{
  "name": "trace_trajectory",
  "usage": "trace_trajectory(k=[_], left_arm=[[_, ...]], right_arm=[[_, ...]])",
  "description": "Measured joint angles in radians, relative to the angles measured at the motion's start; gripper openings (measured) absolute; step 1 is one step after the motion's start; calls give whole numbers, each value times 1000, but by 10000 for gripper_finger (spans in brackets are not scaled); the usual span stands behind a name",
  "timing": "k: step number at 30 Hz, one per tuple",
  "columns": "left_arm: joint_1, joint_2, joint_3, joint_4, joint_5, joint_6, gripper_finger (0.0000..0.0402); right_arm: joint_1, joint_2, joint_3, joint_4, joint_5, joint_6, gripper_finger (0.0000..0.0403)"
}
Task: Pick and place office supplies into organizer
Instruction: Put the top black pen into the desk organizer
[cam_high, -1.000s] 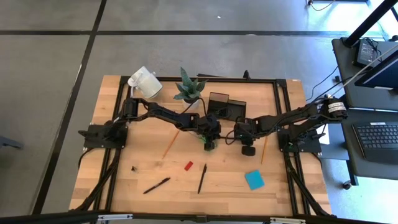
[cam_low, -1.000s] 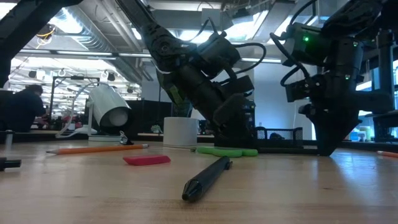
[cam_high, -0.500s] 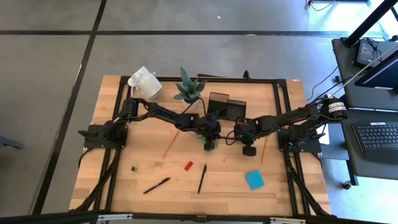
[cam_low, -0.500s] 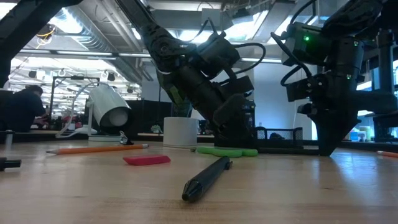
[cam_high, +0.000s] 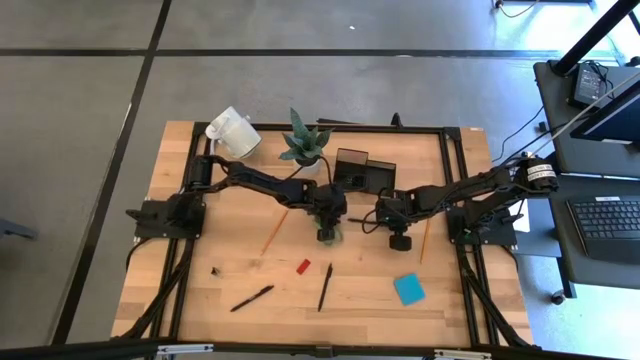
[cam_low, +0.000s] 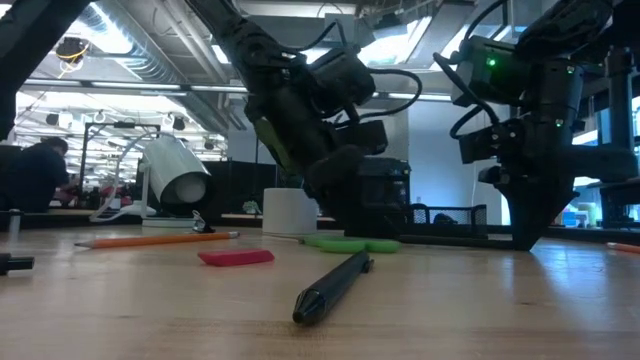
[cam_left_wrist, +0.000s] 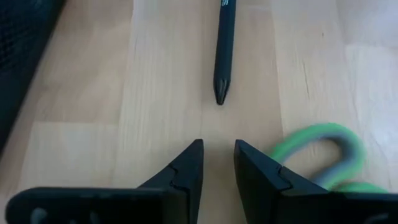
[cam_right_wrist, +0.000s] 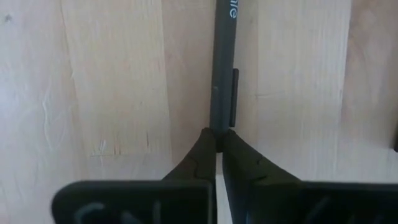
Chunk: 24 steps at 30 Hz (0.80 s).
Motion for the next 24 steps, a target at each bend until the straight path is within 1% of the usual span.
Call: trace_trajectory(k=[4, 7, 10, 12, 13, 15, 18, 20, 24], left_arm=[[-1, -2, -2, -11, -33, -5, 85], [-1, -4, -1, -27, -38, -5, 86], [-1, -6, 1, -55, -42, -5, 86], [0, -11, 3, -80, -55, -10, 86], [0, -20, 3, -103, -75, -23, 86], [0, -40, 0, -154, -133, -41, 86], [1, -76, -4, -214, -210, -36, 86], [-3, -102, -1, -214, -258, -34, 86], [-13, -127, -1, -265, -330, -32, 86]], right_arm=[[0, 0, 0, 1, 0, 12, 12], [0, -8, 0, -1, 0, 18, 12], [0, -20, 20, -29, 5, 36, 12], [1, -28, 38, -80, 17, 35, 11], [1, -27, 47, -114, 25, 32, 11], [0, -27, 73, -130, 38, 25, 10], [1, -29, 83, -167, 83, 17, 9], [0, -29, 83, -158, 84, 16, 8], [0, -31, 86, -153, 86, 19, 8]])
